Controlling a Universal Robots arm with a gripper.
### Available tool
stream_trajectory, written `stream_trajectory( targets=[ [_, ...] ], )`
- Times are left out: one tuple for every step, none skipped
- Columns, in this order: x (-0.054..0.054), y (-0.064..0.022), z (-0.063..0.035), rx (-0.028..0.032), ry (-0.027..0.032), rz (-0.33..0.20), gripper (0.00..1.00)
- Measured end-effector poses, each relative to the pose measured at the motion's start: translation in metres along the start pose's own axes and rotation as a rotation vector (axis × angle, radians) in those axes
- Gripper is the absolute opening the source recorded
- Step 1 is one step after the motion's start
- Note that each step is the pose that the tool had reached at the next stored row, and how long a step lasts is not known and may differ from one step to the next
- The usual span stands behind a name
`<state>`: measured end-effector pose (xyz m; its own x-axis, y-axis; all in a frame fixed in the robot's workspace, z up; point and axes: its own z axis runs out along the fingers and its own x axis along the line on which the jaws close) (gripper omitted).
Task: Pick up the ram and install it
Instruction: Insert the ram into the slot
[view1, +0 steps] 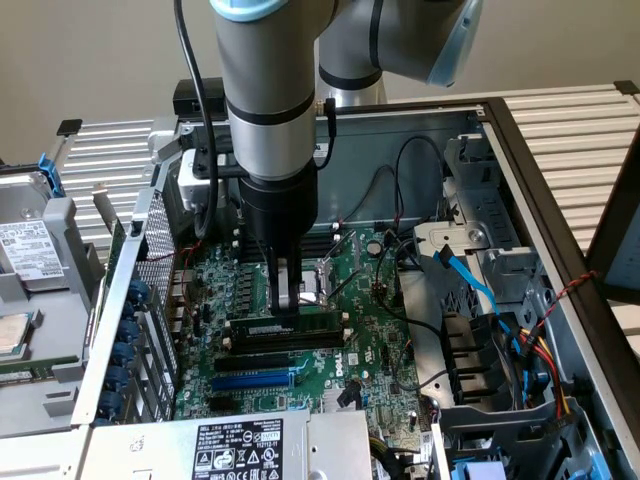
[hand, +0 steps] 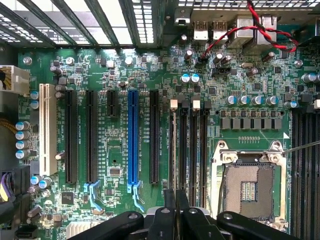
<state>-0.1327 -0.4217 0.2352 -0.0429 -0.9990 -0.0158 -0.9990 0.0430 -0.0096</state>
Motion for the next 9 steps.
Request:
stream_trajectory(
  targets=[
    [0.0000,0.0000,0.0000,-0.0001,0.0000,0.000,0.13],
    [0.0001,0.0000,0.0001,-0.0001,0.0001,0.000,0.13],
    [0.0001,0.0000,0.0004,-0.0001,0.0001,0.001,0.13],
    [0.0001,0.0000,0.0005,-0.0001,0.0002,0.002,0.13],
    [0.0001,0.0000,0.0006,-0.0001,0.0002,0.002,0.13],
    [0.0000,0.0000,0.0007,-0.0001,0.0002,0.003,0.13],
    [0.0000,0.0000,0.0011,0.0002,-0.0001,0.004,0.13],
    [0.0000,0.0000,0.0017,0.0002,-0.0001,0.006,0.13],
    [0.0001,0.0000,0.0020,0.0001,0.0001,0.009,0.13]
  ],
)
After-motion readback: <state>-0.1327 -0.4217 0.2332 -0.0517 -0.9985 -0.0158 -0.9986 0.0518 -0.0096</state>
